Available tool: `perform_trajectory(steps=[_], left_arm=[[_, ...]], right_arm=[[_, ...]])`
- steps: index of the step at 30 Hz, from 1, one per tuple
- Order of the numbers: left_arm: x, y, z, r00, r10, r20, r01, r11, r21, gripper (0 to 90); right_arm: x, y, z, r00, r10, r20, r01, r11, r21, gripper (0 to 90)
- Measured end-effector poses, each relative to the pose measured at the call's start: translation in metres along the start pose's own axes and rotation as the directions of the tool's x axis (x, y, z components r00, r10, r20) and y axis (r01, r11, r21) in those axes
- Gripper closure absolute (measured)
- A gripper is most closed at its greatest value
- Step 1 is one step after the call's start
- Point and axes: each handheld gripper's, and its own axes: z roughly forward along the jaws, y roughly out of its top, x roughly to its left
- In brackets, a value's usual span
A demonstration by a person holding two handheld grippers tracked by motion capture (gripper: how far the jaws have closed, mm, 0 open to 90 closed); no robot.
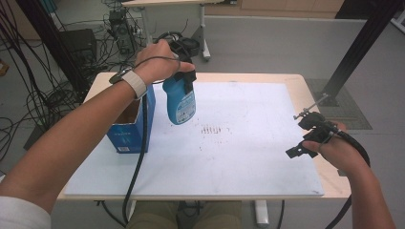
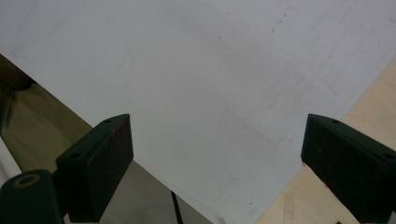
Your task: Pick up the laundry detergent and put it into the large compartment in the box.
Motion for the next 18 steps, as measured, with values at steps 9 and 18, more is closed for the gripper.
perform_trajectory(steps=[9, 18], left_arm=[[0.004, -0.006, -0.015, 0.9979, -0.063, 0.011, 0.063, 0.9980, 0.000, 38.6], [0.006, -0.009, -0.030, 0.9941, -0.108, 0.011, 0.108, 0.9942, 0.007, 38.6]], right_arm=[[0.001, 0.004, 0.000, 0.9997, -0.023, 0.002, 0.023, 1.000, 0.003, 9.2], [0.002, 0.009, -0.002, 0.9992, -0.039, 0.002, 0.039, 0.999, -0.002, 9.1]])
